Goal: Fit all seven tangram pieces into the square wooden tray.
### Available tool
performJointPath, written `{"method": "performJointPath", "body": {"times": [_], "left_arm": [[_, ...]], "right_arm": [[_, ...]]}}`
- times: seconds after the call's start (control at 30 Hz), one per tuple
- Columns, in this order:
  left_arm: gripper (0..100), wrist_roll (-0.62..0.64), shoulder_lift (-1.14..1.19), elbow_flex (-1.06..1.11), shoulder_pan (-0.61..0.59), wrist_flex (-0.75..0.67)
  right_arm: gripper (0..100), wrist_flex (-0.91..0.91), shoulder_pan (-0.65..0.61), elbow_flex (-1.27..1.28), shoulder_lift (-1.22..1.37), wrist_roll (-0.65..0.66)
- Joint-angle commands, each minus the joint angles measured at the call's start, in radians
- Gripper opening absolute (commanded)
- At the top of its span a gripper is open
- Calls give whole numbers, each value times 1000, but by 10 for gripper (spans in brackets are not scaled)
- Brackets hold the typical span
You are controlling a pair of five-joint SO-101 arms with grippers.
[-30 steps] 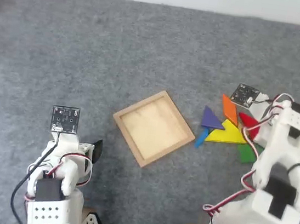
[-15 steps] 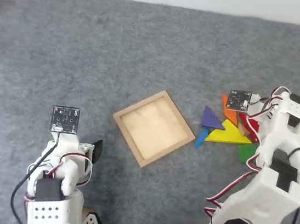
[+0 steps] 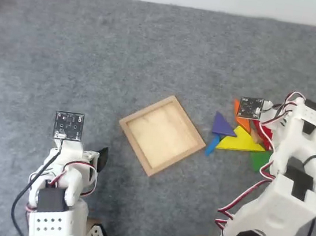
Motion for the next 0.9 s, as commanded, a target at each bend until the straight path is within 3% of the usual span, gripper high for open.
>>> {"method": "performJointPath", "body": {"times": [0.0,0.27,0.5,0.63,0.87], "left_arm": [[271,8,-21,-22,-2,5],[271,8,-21,-22,0,5],[271,8,-21,-22,-2,5],[271,8,-21,-22,-2,5],[271,8,-21,-22,-2,5]], "right_arm": [[376,-97,-27,104,28,6],[360,-259,-31,150,10,-146],[153,-269,-47,155,10,-155],[160,-251,-45,147,7,-155],[266,-220,-48,150,-2,-160]]}}
